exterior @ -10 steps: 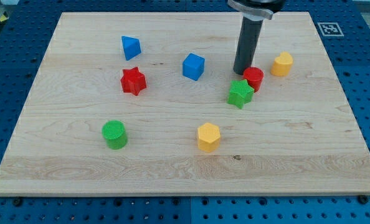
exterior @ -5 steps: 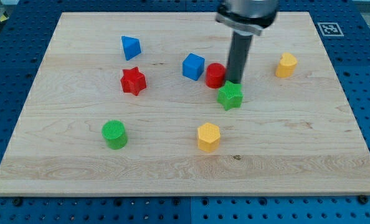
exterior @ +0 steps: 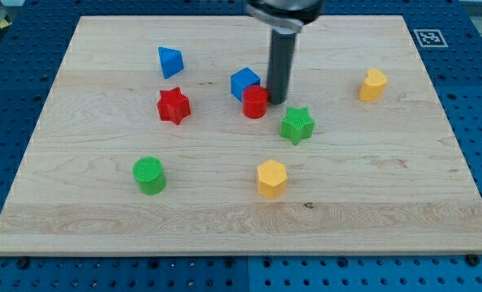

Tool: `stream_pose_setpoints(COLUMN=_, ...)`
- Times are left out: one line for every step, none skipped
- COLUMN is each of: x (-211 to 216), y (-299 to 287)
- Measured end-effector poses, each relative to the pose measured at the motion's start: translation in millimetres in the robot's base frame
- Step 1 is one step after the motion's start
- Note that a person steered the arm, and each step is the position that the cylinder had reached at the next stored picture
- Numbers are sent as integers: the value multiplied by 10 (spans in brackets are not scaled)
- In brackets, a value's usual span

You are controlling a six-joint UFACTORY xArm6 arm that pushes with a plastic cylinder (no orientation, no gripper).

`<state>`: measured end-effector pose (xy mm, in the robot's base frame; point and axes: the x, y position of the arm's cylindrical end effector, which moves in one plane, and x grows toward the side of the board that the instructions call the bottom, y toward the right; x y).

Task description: Move the red circle into the red star

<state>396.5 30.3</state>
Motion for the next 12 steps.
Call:
stream_pose_setpoints(x=30, y=-232)
stream_pose_setpoints(x=30, y=-28)
stream_pose_setpoints(x=109, y=351)
stream_pose_setpoints(x=357, y=372)
stream_pose_setpoints(x=414, y=98)
stream_pose_setpoints(x=381, y=-244)
stream_pose_setpoints(x=366, y=-341)
stream_pose_setpoints(x=321, y=-23)
stream_pose_setpoints(x=287, y=-8)
stream_pose_setpoints(x=286, y=-405)
stream_pose_setpoints(x=270, y=-636)
stream_pose_setpoints(x=256, y=-596)
